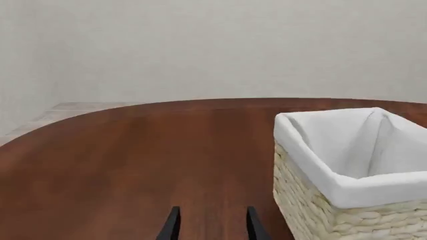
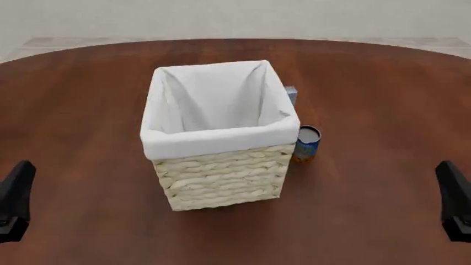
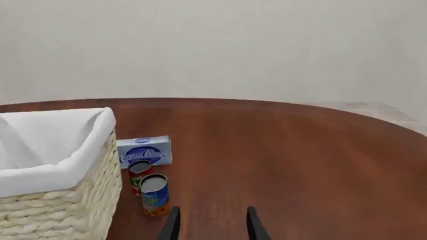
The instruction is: Pick up the alphabet soup and put it in the basket.
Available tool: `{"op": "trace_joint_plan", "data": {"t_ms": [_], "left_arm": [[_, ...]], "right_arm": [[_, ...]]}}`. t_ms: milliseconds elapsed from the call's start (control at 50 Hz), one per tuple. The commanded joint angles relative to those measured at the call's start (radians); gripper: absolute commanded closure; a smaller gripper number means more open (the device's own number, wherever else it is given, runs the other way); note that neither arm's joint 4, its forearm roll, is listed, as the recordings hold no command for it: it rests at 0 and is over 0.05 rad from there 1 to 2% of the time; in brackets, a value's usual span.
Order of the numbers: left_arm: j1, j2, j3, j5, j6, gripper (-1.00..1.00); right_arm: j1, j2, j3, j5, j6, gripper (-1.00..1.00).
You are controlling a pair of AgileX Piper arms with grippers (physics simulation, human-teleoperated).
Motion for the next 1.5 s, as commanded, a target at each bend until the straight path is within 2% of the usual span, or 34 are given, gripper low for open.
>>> {"op": "trace_joint_plan", "data": {"t_ms": [20, 120, 220, 320, 400, 440, 460, 500, 560, 580, 620, 660, 700, 740, 780, 880, 980, 1200, 1240, 1260, 1280, 1400, 1500], "left_arm": [[0.0, 0.005, -0.003, -0.001, 0.0, -1.0], [0.0, 0.005, -0.003, -0.001, 0.0, -1.0], [0.0, 0.005, -0.003, -0.001, 0.0, -1.0], [0.0, 0.005, -0.003, -0.001, 0.0, -1.0], [0.0, 0.005, -0.003, -0.001, 0.0, -1.0], [0.0, 0.005, -0.003, -0.001, 0.0, -1.0], [0.0, 0.005, -0.003, -0.001, 0.0, -1.0], [0.0, 0.005, -0.003, -0.001, 0.0, -1.0], [0.0, 0.005, -0.003, -0.001, 0.0, -1.0], [0.0, 0.005, -0.003, -0.001, 0.0, -1.0], [0.0, 0.005, -0.003, -0.001, 0.0, -1.0], [0.0, 0.005, -0.003, -0.001, 0.0, -1.0], [0.0, 0.005, -0.003, -0.001, 0.0, -1.0], [0.0, 0.005, -0.003, -0.001, 0.0, -1.0], [0.0, 0.005, -0.003, -0.001, 0.0, -1.0], [0.0, 0.005, -0.003, -0.001, 0.0, -1.0], [0.0, 0.005, -0.003, -0.001, 0.0, -1.0], [0.0, 0.005, -0.003, -0.001, 0.0, -1.0], [0.0, 0.005, -0.003, -0.001, 0.0, -1.0], [0.0, 0.005, -0.003, -0.001, 0.0, -1.0], [0.0, 0.005, -0.003, -0.001, 0.0, -1.0], [0.0, 0.005, -0.003, -0.001, 0.0, -1.0], [0.0, 0.005, -0.003, -0.001, 0.0, -1.0]], "right_arm": [[-0.002, 0.011, -0.003, -0.006, 0.002, -1.0], [0.015, 0.016, -0.002, -0.007, -0.013, -1.0], [0.028, -0.001, -0.001, 0.01, -0.052, -1.0], [0.028, 0.008, -0.017, 0.007, -0.058, -1.0], [0.05, 0.095, -0.034, -0.061, -0.07, -1.0], [0.061, 0.127, -0.04, -0.084, -0.057, -1.0], [0.079, 0.167, -0.052, -0.108, -0.015, -1.0], [0.076, 0.209, -0.055, -0.147, -0.054, -1.0], [0.106, 0.279, -0.078, -0.189, -0.039, -1.0], [0.116, 0.299, -0.084, -0.199, -0.047, -1.0], [0.119, 0.41, -0.093, -0.279, -0.065, -1.0], [0.114, 0.439, -0.095, -0.307, -0.072, -1.0], [0.116, 0.531, -0.113, -0.366, -0.048, -1.0], [0.118, 0.597, -0.128, -0.403, -0.08, -1.0], [0.163, 0.643, -0.157, -0.417, -0.073, -1.0], [0.155, 0.765, -0.194, -0.479, -0.103, -1.0], [0.171, 0.829, -0.215, -0.503, -0.124, -1.0], [0.224, 0.95, -0.246, -0.557, -0.113, -1.0], [0.251, 1.002, -0.265, -0.562, -0.094, -1.0], [0.28, 1.029, -0.277, -0.558, -0.06, -1.0], [0.254, 1.094, -0.302, -0.556, -0.071, -1.0], [0.293, 1.102, -0.297, -0.567, -0.082, -1.0], [0.291, 1.13, -0.306, -0.574, -0.092, -1.0]]}}
